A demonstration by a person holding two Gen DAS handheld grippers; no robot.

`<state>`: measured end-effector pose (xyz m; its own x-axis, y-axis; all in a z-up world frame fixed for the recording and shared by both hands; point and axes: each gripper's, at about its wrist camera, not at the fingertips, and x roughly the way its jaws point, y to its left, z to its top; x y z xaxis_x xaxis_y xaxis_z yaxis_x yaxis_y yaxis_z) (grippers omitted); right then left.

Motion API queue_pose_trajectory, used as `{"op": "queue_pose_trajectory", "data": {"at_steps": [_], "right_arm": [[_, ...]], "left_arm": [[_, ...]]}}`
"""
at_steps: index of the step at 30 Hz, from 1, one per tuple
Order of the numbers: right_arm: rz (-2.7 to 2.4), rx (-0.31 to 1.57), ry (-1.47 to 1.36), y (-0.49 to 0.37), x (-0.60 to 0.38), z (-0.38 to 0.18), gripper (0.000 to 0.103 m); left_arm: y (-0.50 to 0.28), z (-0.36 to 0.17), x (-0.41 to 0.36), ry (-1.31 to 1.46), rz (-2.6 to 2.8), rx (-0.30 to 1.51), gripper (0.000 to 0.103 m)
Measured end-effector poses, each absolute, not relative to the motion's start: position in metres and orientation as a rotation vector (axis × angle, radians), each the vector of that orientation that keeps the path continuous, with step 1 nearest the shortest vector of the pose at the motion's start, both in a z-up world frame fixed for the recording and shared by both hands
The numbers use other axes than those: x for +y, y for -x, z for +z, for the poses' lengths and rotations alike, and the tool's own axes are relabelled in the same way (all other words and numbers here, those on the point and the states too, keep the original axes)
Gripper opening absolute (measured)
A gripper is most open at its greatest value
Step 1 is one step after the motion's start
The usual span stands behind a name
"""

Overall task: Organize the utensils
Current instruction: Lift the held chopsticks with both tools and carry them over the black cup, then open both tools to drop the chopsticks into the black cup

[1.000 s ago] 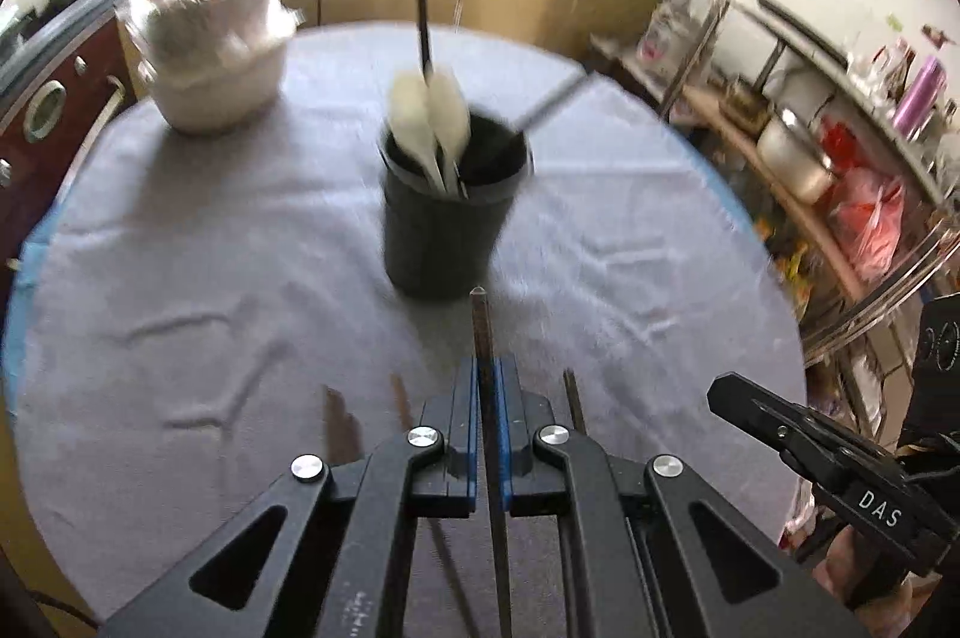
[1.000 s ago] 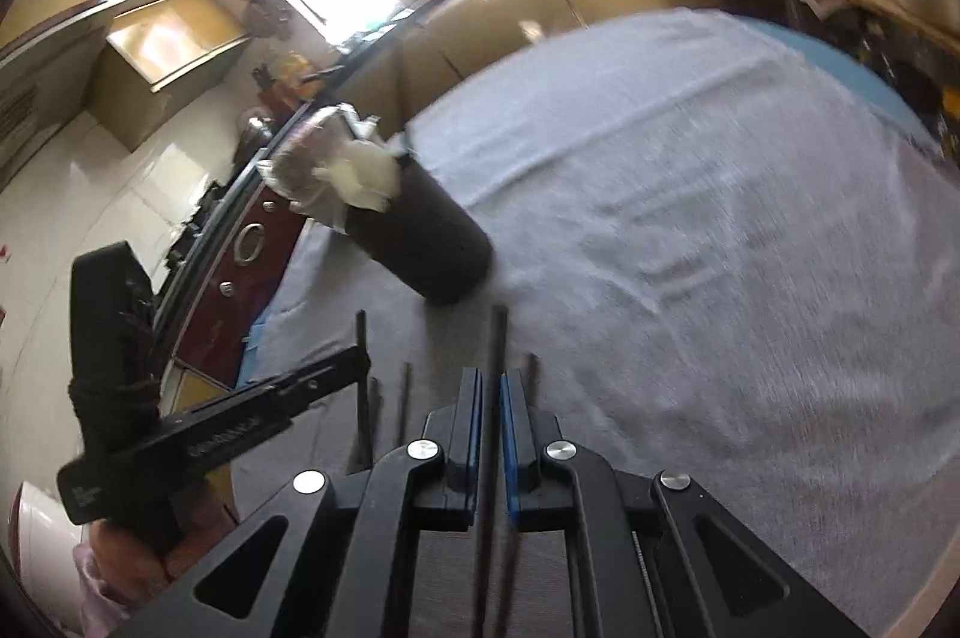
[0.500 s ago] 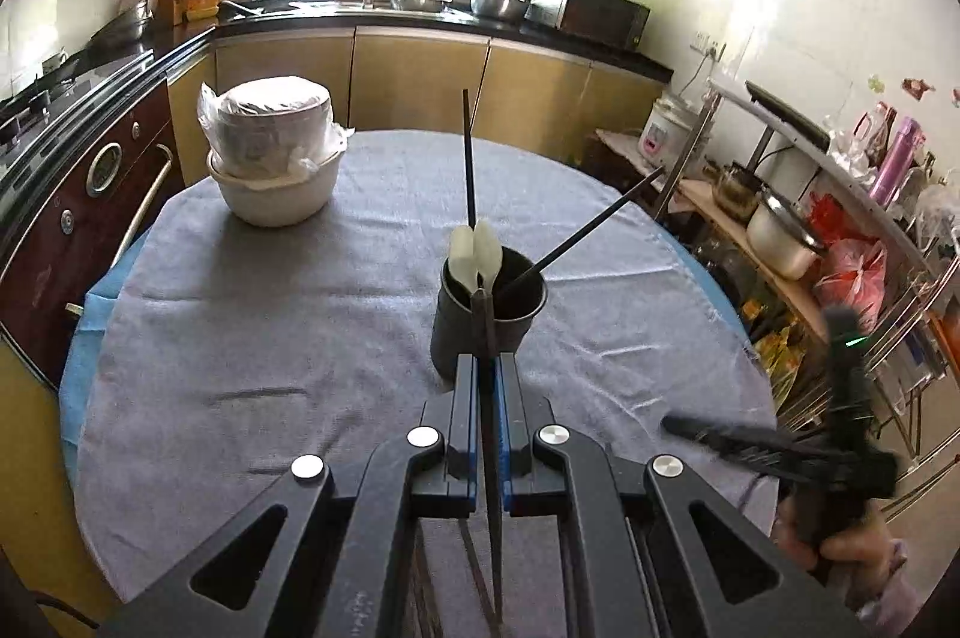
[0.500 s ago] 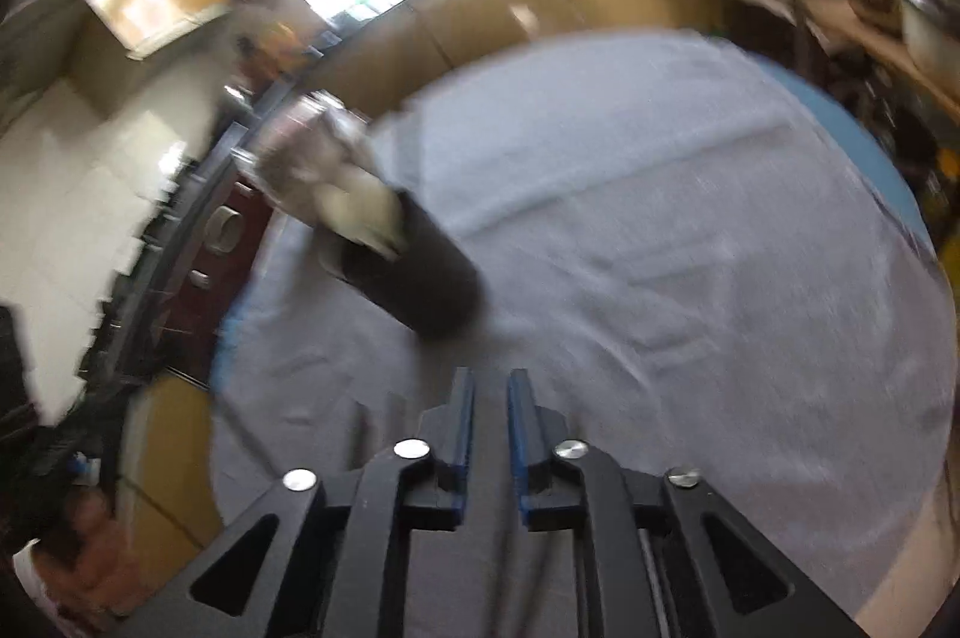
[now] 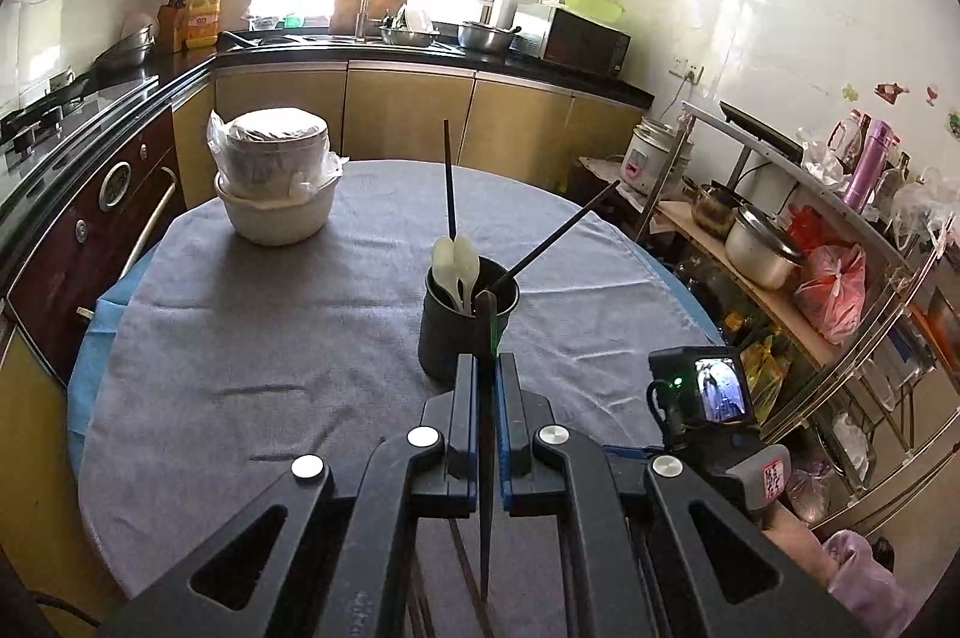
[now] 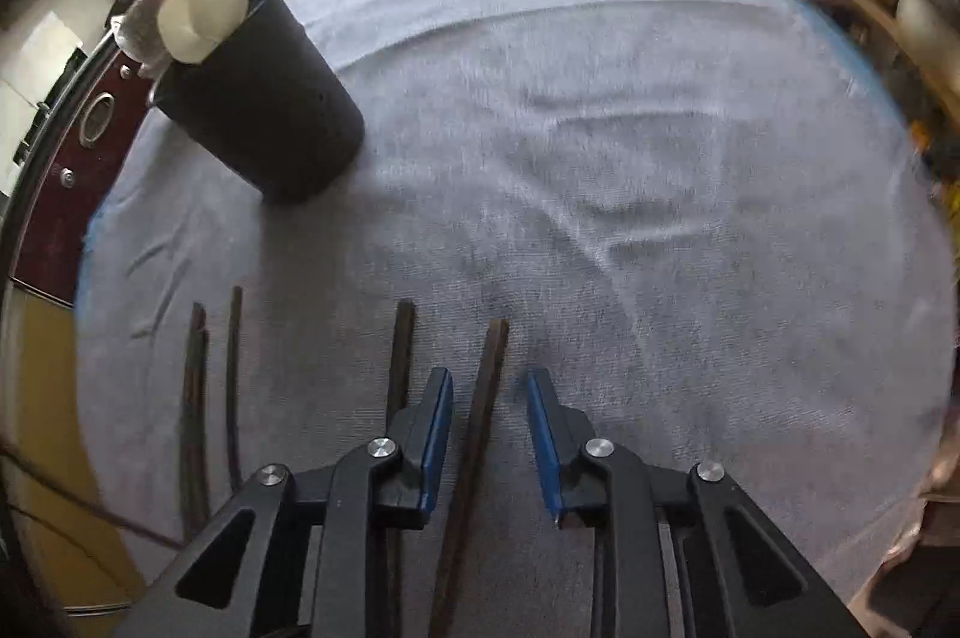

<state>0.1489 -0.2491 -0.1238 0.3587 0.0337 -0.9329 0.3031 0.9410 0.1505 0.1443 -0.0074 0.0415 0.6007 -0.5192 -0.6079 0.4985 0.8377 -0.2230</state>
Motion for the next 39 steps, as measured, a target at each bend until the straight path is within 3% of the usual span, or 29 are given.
{"op": "queue_pose_trajectory", "data": {"at_steps": [1, 2, 8, 25, 39], "right_arm": [[-0.173, 1.201, -0.305, -0.15, -0.247, -0.124, 0.011], [-0.166, 1.198, -0.291, -0.149, -0.246, -0.125, 0.009], [-0.111, 1.133, -0.322, -0.138, -0.247, -0.105, 0.008], [0.033, 0.579, -0.302, -0.13, -0.232, 0.094, 0.006], [0.002, 0.44, -0.25, -0.183, -0.216, 0.164, 0.006]], "left_arm": [[-0.145, 0.041, -0.006, 0.034, -0.589, 0.716, 0.005], [-0.146, 0.041, -0.004, 0.041, -0.588, 0.719, 0.005], [-0.148, 0.048, 0.006, 0.058, -0.577, 0.716, 0.005], [-0.168, 0.132, -0.008, -0.002, -0.569, 0.551, 0.005], [-0.229, 0.195, -0.037, 0.025, -0.554, 0.45, 0.005]]}}
